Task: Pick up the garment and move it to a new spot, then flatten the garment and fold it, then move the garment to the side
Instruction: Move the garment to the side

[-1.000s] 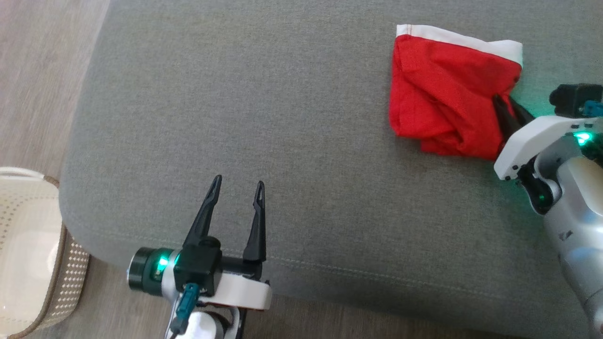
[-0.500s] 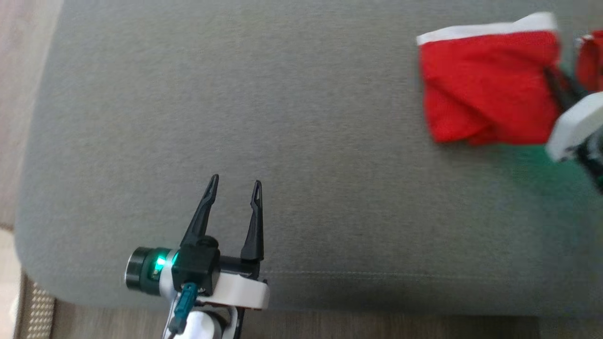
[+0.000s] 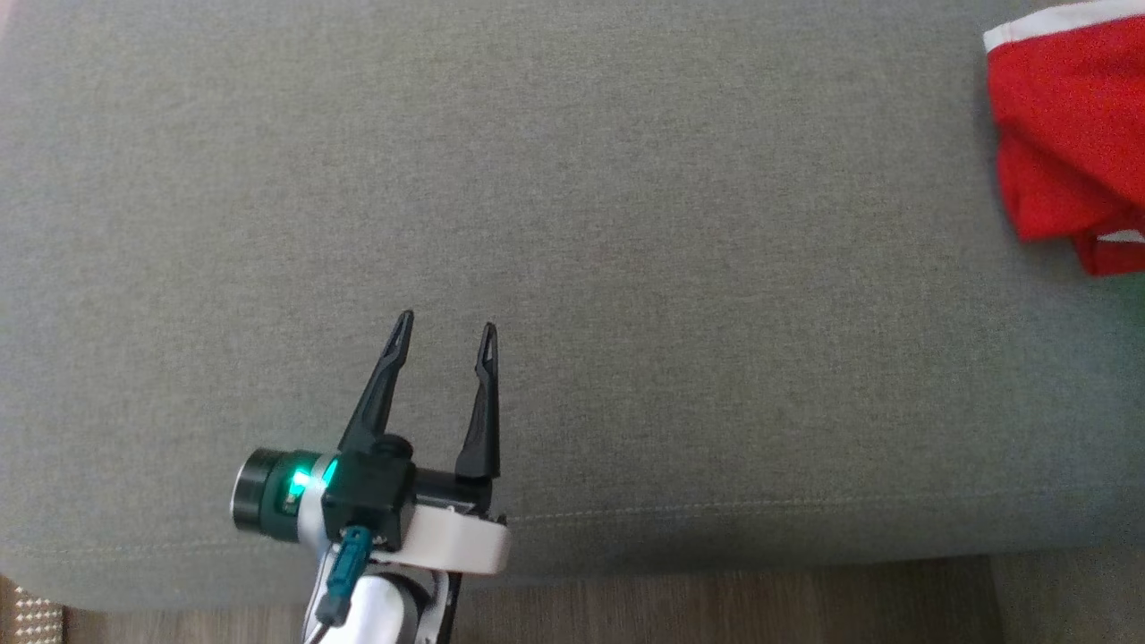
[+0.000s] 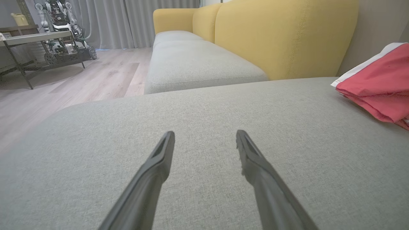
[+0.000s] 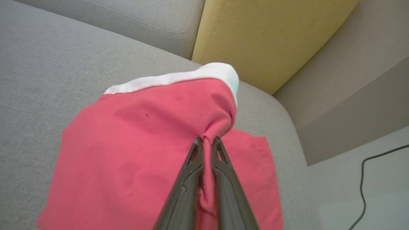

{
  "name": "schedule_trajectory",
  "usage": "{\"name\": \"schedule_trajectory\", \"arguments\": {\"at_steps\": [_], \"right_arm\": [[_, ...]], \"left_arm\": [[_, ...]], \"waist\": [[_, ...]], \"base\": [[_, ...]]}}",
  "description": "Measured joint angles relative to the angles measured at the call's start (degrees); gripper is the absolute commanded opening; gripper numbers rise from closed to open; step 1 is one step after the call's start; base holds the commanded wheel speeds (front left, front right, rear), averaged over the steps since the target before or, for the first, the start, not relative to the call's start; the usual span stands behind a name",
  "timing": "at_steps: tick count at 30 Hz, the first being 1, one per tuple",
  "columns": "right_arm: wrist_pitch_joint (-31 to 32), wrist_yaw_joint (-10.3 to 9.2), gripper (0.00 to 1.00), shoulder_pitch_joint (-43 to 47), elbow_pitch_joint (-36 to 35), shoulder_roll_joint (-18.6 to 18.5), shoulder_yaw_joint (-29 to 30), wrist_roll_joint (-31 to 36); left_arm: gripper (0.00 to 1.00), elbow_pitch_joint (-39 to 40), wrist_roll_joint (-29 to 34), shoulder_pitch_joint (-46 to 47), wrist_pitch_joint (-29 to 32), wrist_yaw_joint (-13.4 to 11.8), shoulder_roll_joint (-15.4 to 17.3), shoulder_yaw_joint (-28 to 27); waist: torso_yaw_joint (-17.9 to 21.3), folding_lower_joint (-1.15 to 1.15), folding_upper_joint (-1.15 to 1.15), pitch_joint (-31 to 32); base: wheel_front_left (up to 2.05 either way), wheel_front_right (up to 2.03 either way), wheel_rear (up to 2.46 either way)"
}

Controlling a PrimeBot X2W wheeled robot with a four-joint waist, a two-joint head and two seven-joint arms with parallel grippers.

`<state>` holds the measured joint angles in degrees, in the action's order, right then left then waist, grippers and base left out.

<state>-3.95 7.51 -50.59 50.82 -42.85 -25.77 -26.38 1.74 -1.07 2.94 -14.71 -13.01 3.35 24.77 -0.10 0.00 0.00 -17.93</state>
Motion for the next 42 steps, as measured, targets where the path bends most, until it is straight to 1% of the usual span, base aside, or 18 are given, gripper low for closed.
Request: {"name": "schedule_trajectory", "arguments": {"at_steps": [1, 4, 10, 11, 12, 13, 18, 19, 21, 24, 26, 28, 30, 33, 36, 38, 40, 42], "right_arm": [[0.0, 0.00, 0.00, -0.6, 0.4, 0.0, 0.6, 0.7], [0.5, 0.00, 0.00, -2.2, 1.8, 0.1, 1.8, 5.7], [0.9, 0.01, 0.00, -2.8, 3.8, 1.4, 5.6, 15.1], [0.9, 0.01, 0.11, -2.8, 3.9, 1.6, 6.6, 16.7], [0.9, 0.01, 0.53, -2.8, 4.1, 1.8, 7.8, 18.1], [0.9, 0.00, 1.00, -2.8, 4.2, 2.0, 9.0, 19.4], [-0.1, 0.00, 1.00, -2.8, 3.5, 3.4, 15.4, 27.5], [-0.1, 0.00, 1.00, -2.8, 3.5, 3.4, 15.4, 27.5], [-0.6, 0.00, 1.00, -2.7, 2.1, 4.4, 18.2, 30.7], [-3.0, 0.00, 1.00, -2.2, -1.7, 6.9, 22.3, 35.2], [-5.2, 0.00, 1.00, -0.7, -5.1, 10.2, 25.1, 36.4], [-7.2, 0.00, 1.00, 1.8, -8.1, 14.8, 27.2, 36.1], [-8.6, 0.00, 1.00, 5.3, -11.1, 20.0, 28.2, 34.0], [-9.9, 0.00, 1.00, 11.7, -16.3, 26.7, 27.5, 29.6], [-10.4, 0.00, 1.00, 18.5, -22.1, 31.1, 26.3, 25.3], [-10.5, 0.00, 1.00, 23.4, -28.1, 33.9, 25.8, 22.6], [-10.5, 0.00, 1.00, 28.4, -33.5, 36.8, 26.2, 21.7], [-10.5, 0.00, 1.00, 33.6, -37.2, 38.2, 26.6, 21.7]], "left_arm": [[1.00, 0.0, 0.2, 0.2, 0.0, 0.3, 0.1, 0.1], [1.00, 0.1, 1.5, 1.0, 0.0, 0.4, 0.3, 0.4], [1.00, 0.1, 1.5, 1.2, 0.0, -0.1, 0.5, 0.8], [1.00, 0.1, 1.5, 1.2, 0.0, -0.2, 0.5, 0.8], [1.00, 0.1, 1.5, 1.2, 0.0, -0.2, 0.6, 0.9], [1.00, 0.1, 1.5, 1.2, 0.0, -0.2, 0.6, 0.9], [1.00, 0.0, 1.3, 1.2, 0.0, -0.2, 0.7, 1.1], [1.00, 0.0, 1.3, 1.2, 0.0, -0.2, 0.7, 1.1], [1.00, 0.0, 1.0, 1.2, 0.0, -0.2, 0.7, 1.1], [1.00, -0.2, 0.7, 1.2, 0.0, -0.2, 0.9, 1.0], [1.00, -0.3, 0.7, 1.2, 0.0, -0.2, 1.0, 0.9], [1.00, -0.4, 0.4, 1.0, 0.0, -0.2, 1.1, 0.7], [1.00, -0.4, -0.7, 0.7, 0.0, -0.6, 1.0, 0.3], [1.00, -0.5, -2.4, 0.0, 0.0, -0.6, 0.9, -0.7], [1.00, -0.2, -4.4, -1.9, 0.0, -0.5, 0.5, -2.8], [1.00, -0.1, -5.8, -3.1, 0.0, -0.1, 0.4, -3.7], [1.00, 0.2, -5.8, -4.2, 0.0, 0.4, 0.2, -4.6], [1.00, 0.4, -5.8, -5.3, 0.0, 0.5, 0.2, -5.6]], "waist": [[0.2, 0.00, 0.00, -0.2], [0.3, 0.00, 0.00, -0.6], [0.1, 0.00, 0.00, -0.9], [0.1, 0.00, 0.00, -0.8], [0.2, 0.00, 0.00, -0.8], [0.2, 0.00, 0.00, -0.7], [0.5, 0.00, 0.00, -0.4], [0.5, 0.00, 0.00, -0.4], [0.8, 0.00, 0.00, -0.2], [1.2, 0.00, 0.00, 0.4], [1.5, 0.00, 0.00, 1.1], [1.8, 0.00, 0.00, 1.9], [2.0, 0.00, 0.00, 2.9], [2.2, 0.00, 0.00, 4.6], [2.0, 0.00, 0.00, 6.5], [1.7, 0.00, 0.00, 7.9], [1.3, 0.00, 0.00, 9.3], [0.9, 0.00, 0.00, 10.7]], "base": [[0.00, 0.00, 0.00], [0.00, 0.00, 0.00], [0.00, 0.00, 0.00], [0.00, 0.00, 0.00], [0.00, 0.00, 0.00], [0.00, 0.00, 0.00], [0.00, 0.00, 0.00], [0.00, 0.00, 0.00], [0.00, 0.00, 0.00], [0.00, 0.00, 0.00], [0.00, 0.00, 0.00], [0.00, 0.00, 0.00], [0.00, 0.00, 0.00], [0.00, 0.00, 0.00], [0.00, 0.00, 0.00], [0.00, 0.00, 0.00], [0.00, 0.00, 0.00], [0.00, 0.00, 0.00]]}}
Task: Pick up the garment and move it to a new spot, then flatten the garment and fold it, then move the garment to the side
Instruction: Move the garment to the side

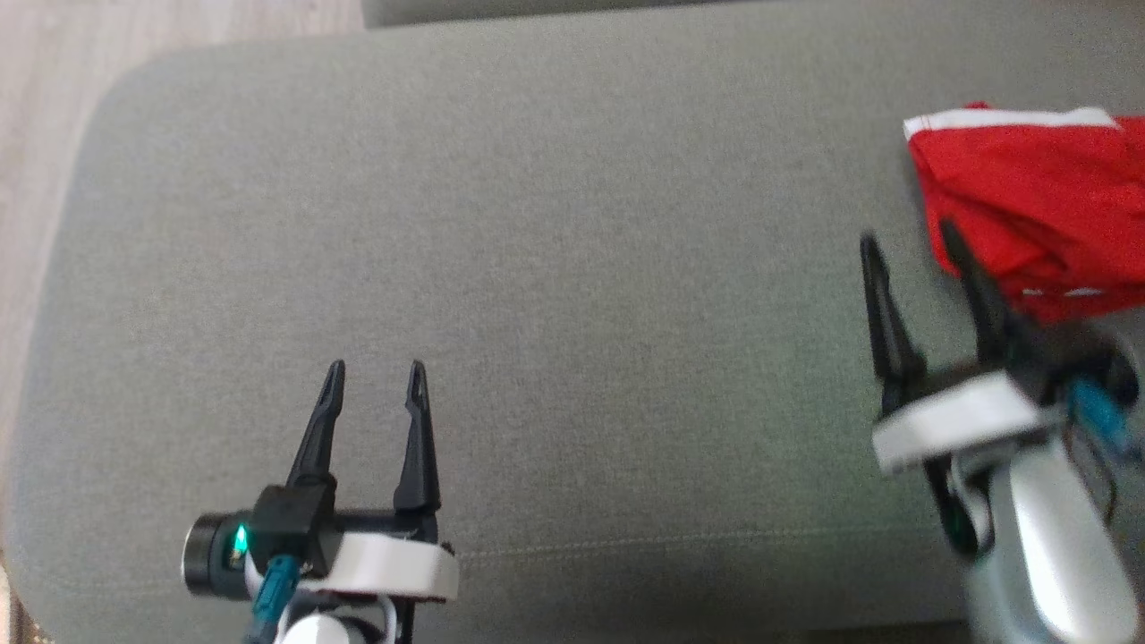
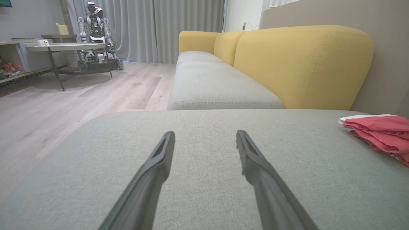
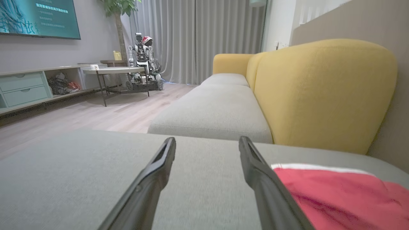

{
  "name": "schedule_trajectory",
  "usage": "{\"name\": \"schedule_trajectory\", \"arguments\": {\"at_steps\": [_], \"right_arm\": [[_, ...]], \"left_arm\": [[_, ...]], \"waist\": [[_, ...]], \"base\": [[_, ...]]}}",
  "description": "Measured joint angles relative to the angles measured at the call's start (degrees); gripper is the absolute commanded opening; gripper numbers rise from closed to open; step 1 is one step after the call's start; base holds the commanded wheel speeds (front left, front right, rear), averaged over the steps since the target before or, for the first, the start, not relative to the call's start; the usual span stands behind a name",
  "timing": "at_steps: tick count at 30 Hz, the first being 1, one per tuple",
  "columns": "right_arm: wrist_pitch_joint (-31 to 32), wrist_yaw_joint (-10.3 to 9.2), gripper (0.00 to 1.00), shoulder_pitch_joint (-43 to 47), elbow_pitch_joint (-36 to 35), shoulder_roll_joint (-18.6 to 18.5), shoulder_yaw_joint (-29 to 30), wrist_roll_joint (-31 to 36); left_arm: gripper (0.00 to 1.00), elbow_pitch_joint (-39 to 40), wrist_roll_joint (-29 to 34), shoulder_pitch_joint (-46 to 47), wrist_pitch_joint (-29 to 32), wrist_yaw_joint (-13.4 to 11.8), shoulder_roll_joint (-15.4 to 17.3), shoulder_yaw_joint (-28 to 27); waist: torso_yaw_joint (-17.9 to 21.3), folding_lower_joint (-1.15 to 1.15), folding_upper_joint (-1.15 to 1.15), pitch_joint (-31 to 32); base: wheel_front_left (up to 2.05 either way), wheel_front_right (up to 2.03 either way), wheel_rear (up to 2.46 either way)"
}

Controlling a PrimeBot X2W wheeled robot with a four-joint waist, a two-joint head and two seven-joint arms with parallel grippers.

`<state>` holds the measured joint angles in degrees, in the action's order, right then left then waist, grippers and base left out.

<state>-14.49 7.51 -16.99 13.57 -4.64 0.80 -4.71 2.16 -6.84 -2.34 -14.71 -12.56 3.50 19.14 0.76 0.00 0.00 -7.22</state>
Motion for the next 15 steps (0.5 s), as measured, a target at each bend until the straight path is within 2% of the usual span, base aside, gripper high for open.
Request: {"name": "schedule_trajectory", "arguments": {"at_steps": [7, 9, 15], "right_arm": [[0.0, 0.00, 1.00, 16.3, -6.5, 1.5, 2.7, -0.5], [0.0, 0.00, 1.00, 18.7, -7.3, 1.7, 3.3, -2.5], [0.0, 0.00, 1.00, 20.5, -9.0, 1.9, 3.3, -3.4]], "left_arm": [[1.00, 0.5, 0.6, -4.3, 0.0, 0.6, -0.1, -2.5], [1.00, 1.0, 0.7, -6.1, 0.0, 1.0, -0.1, -3.5], [1.00, 1.1, 1.7, -8.2, 0.0, 2.0, -0.1, -5.1]], "waist": [[-1.5, 0.00, 0.00, 5.0], [-1.6, 0.00, 0.00, 6.3], [-1.3, 0.00, 0.00, 8.0]], "base": [[0.00, 0.00, 0.00], [0.00, 0.00, 0.00], [0.00, 0.00, 0.00]]}}
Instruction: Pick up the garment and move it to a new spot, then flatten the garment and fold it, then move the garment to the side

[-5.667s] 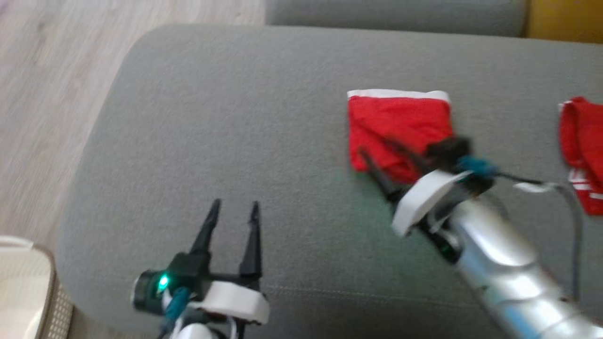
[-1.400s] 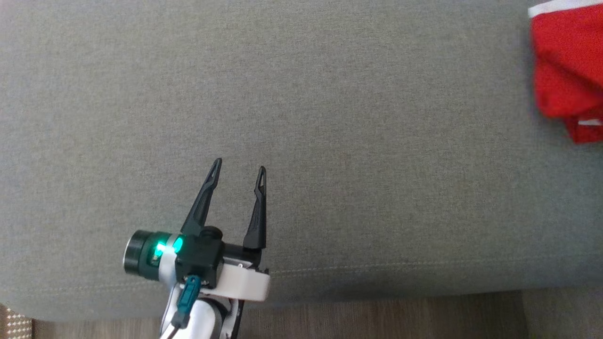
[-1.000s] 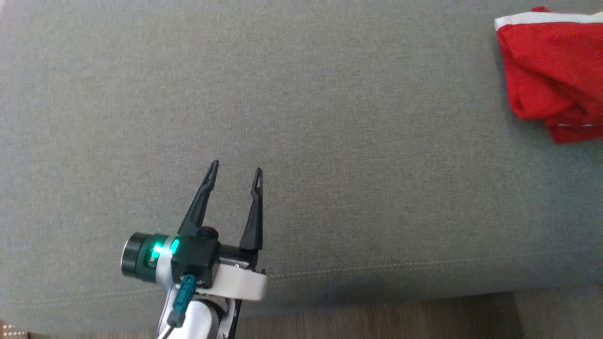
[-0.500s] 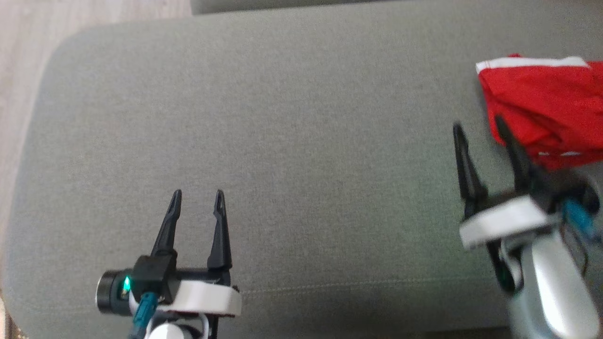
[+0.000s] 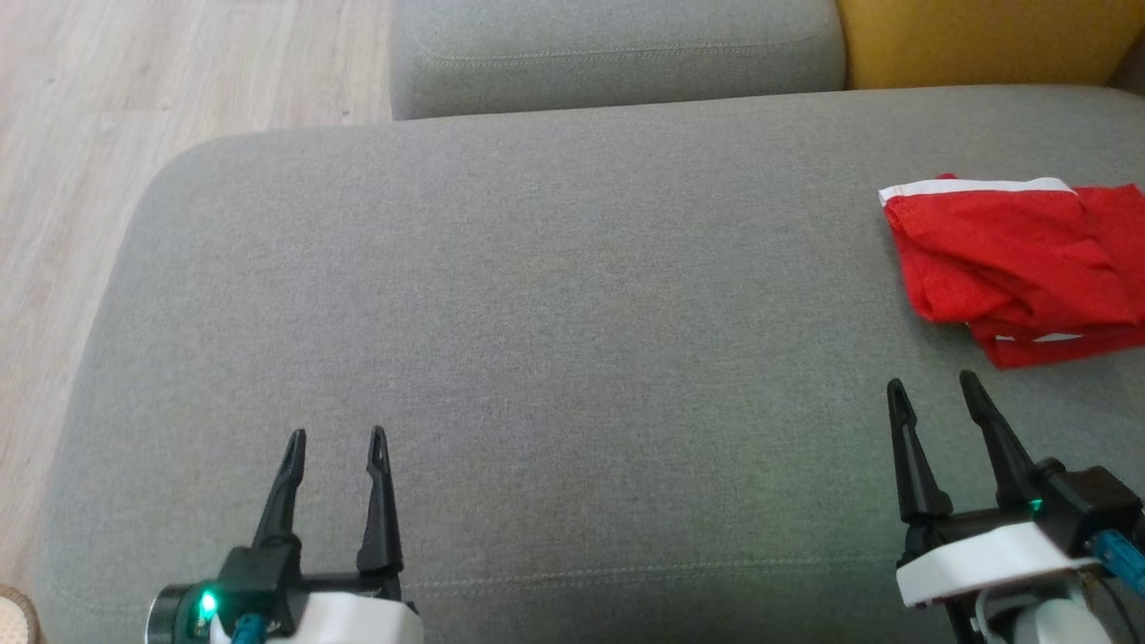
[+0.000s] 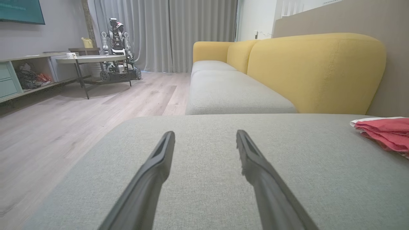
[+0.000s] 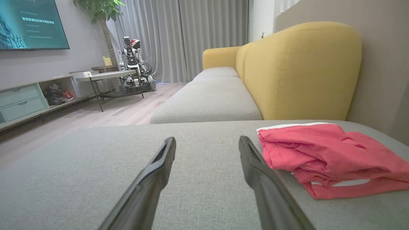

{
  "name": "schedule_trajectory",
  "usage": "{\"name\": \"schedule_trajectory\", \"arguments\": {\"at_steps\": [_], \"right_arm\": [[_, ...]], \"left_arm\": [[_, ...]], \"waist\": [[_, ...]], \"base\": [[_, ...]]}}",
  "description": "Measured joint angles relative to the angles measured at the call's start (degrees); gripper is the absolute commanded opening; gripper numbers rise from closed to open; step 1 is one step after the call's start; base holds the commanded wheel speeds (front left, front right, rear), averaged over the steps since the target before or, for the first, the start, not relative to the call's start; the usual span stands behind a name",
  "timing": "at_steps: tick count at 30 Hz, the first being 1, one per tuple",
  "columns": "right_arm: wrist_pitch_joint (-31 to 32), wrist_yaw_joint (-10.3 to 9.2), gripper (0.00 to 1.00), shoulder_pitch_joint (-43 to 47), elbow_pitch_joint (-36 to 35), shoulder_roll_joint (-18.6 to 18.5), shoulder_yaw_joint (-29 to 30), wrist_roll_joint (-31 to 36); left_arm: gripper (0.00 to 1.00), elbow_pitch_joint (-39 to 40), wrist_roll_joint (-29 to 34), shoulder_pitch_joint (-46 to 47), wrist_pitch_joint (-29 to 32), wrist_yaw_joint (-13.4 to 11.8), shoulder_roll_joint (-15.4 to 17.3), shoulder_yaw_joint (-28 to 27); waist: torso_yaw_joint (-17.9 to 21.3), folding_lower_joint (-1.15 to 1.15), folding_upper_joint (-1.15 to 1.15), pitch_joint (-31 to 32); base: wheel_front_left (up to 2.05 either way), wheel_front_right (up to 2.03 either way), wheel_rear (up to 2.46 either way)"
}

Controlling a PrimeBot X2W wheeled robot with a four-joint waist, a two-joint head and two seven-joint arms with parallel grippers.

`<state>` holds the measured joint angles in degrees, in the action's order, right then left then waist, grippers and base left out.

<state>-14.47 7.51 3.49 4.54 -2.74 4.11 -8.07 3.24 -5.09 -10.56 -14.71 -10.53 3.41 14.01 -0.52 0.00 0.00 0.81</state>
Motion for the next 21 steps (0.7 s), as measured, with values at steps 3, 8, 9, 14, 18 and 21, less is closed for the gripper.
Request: {"name": "schedule_trajectory", "arguments": {"at_steps": [3, 8, 9, 14, 18, 21], "right_arm": [[0.0, 0.00, 1.00, 0.5, -0.4, 0.0, 0.0, 0.0], [0.0, 0.00, 1.00, 0.8, -0.6, 0.1, -1.0, 0.0], [0.0, 0.00, 0.00, 0.8, 0.0, 0.1, -1.1, 0.1], [0.4, 0.00, 0.00, 2.5, 4.7, 0.4, -1.1, -0.3], [0.7, 0.00, 0.00, 2.9, 4.9, 0.4, -1.1, -3.0], [1.0, 0.00, 0.00, 2.9, 4.9, 0.4, -1.1, -5.1]], "left_arm": [[1.00, -0.1, 0.6, 0.0, 0.0, 0.1, 0.0, -0.2], [1.00, -0.2, 1.2, 0.0, 0.0, 0.4, 0.0, -0.2], [0.00, -0.7, 1.4, 0.0, 0.0, 0.4, 0.0, -0.1], [0.00, -5.3, 1.0, -1.6, 0.1, 0.4, 0.0, 0.2], [0.00, -5.3, -2.0, -2.1, 0.6, 0.5, 0.0, 0.1], [0.00, -5.5, -4.3, -2.0, 1.1, 1.0, 0.0, 0.0]], "waist": [[0.3, 0.00, 0.00, 0.3], [0.3, 0.00, 0.00, 0.4], [0.3, 0.00, 0.00, 0.5], [0.3, 0.00, 0.00, 0.4], [0.3, 0.00, 0.00, 0.4], [0.3, 0.00, 0.00, 0.4]], "base": [[0.00, 0.00, 0.00], [0.00, 0.00, 0.00], [0.00, 0.00, 0.00], [0.00, 0.00, 0.00], [0.00, 0.00, 0.00], [0.00, 0.00, 0.00]]}}
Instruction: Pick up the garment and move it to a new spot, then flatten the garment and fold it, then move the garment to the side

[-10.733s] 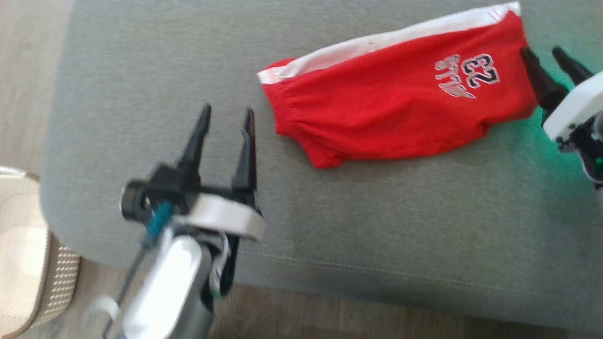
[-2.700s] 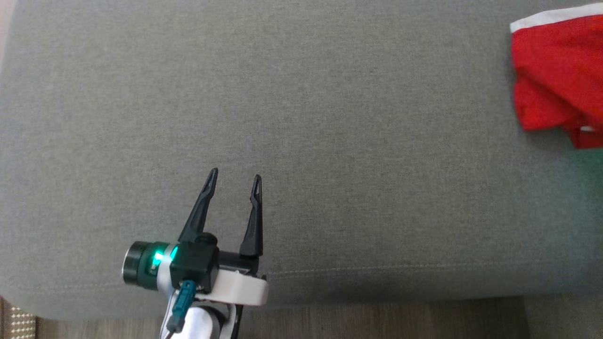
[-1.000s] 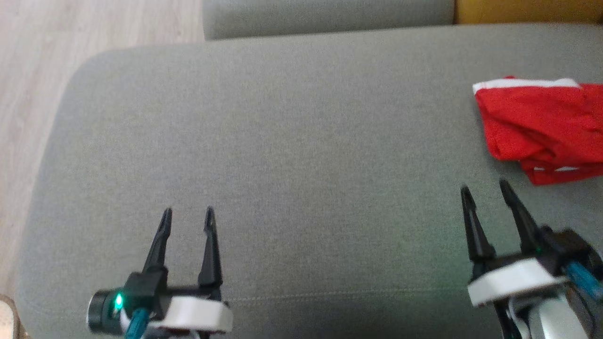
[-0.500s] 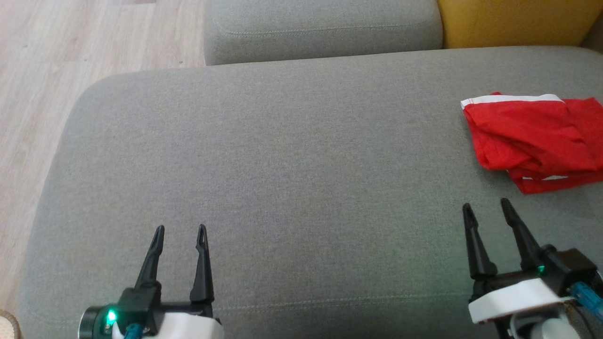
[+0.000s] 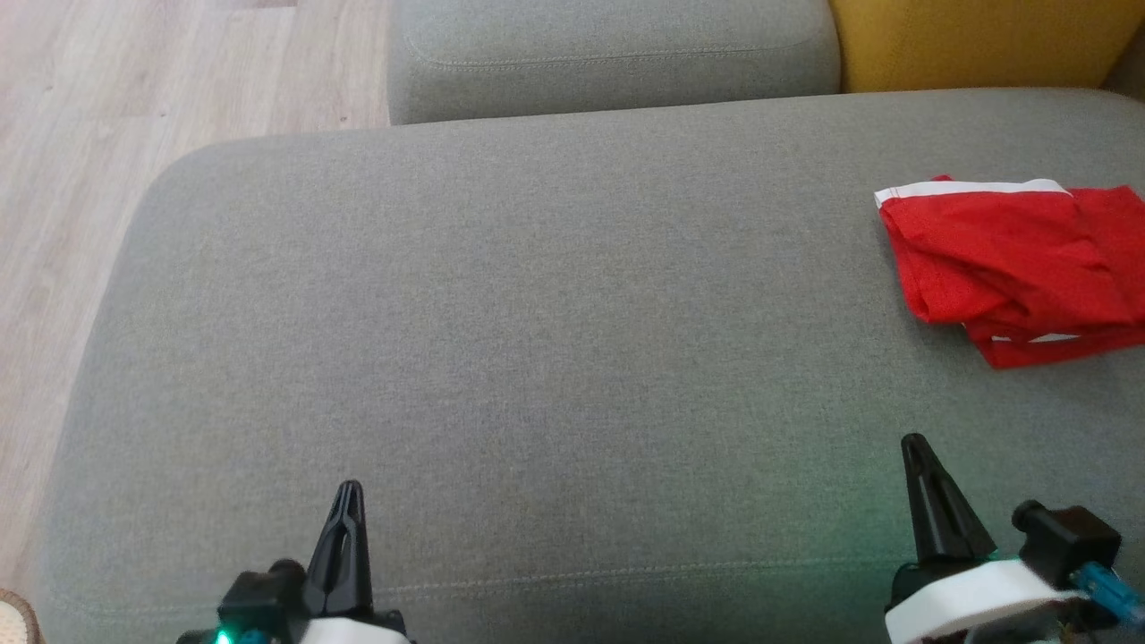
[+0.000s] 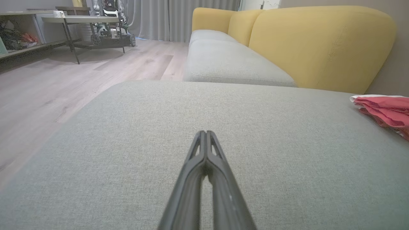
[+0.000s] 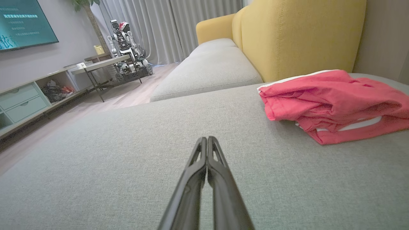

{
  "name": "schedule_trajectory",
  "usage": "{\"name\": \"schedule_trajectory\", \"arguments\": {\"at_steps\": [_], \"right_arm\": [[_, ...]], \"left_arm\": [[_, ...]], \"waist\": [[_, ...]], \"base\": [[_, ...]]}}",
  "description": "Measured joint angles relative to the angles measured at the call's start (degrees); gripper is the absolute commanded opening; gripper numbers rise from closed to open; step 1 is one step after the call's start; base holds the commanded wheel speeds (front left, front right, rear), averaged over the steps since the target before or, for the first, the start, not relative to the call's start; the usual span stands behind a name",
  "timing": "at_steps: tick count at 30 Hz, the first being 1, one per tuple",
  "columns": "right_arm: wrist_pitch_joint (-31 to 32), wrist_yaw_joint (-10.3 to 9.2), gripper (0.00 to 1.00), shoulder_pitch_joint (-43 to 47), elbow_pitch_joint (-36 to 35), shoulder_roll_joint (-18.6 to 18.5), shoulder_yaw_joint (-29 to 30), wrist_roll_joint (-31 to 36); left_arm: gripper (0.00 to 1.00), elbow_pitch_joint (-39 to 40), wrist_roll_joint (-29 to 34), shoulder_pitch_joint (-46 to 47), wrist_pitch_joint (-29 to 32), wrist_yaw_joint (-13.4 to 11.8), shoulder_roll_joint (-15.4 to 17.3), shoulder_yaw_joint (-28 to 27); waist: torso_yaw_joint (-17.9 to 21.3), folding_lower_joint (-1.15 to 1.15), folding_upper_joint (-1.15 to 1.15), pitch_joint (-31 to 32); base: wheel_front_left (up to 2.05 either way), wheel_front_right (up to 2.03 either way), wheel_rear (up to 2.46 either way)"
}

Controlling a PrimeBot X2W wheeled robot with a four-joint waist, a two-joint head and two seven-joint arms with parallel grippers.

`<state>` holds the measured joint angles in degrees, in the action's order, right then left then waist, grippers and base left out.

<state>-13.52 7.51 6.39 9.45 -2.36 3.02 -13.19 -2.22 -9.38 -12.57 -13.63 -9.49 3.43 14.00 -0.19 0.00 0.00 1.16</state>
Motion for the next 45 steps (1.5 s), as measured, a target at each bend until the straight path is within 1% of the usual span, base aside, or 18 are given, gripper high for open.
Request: {"name": "schedule_trajectory", "arguments": {"at_steps": [26, 29, 33, 45], "right_arm": [[3.5, 0.00, 0.00, -1.4, 1.4, -0.1, 0.0, -18.2], [4.0, 0.00, 0.00, -1.5, 1.6, -0.1, 0.0, -20.3], [4.5, 0.00, 0.00, -1.7, 1.9, -0.1, 0.0, -23.0], [6.3, -0.01, 0.00, -3.0, 2.3, -0.4, 0.1, -31.3]], "left_arm": [[0.00, -3.6, -19.3, 3.0, 3.3, 4.0, 0.3, -2.3], [0.00, -3.7, -21.4, 3.9, 3.7, 4.1, 0.3, -2.8], [0.00, -4.3, -24.4, 4.5, 4.1, 4.9, 0.4, -3.6], [0.00, -5.5, -33.1, 5.4, 6.1, 6.4, 0.5, -4.8]], "waist": [[0.0, 0.00, 0.00, -0.3], [0.0, 0.00, 0.00, -0.3], [0.0, 0.00, 0.00, -0.4], [0.1, 0.00, 0.00, -0.5]], "base": [[0.00, 0.00, 0.00], [0.00, 0.00, 0.00], [0.00, 0.00, 0.00], [0.00, 0.00, 0.00]]}}
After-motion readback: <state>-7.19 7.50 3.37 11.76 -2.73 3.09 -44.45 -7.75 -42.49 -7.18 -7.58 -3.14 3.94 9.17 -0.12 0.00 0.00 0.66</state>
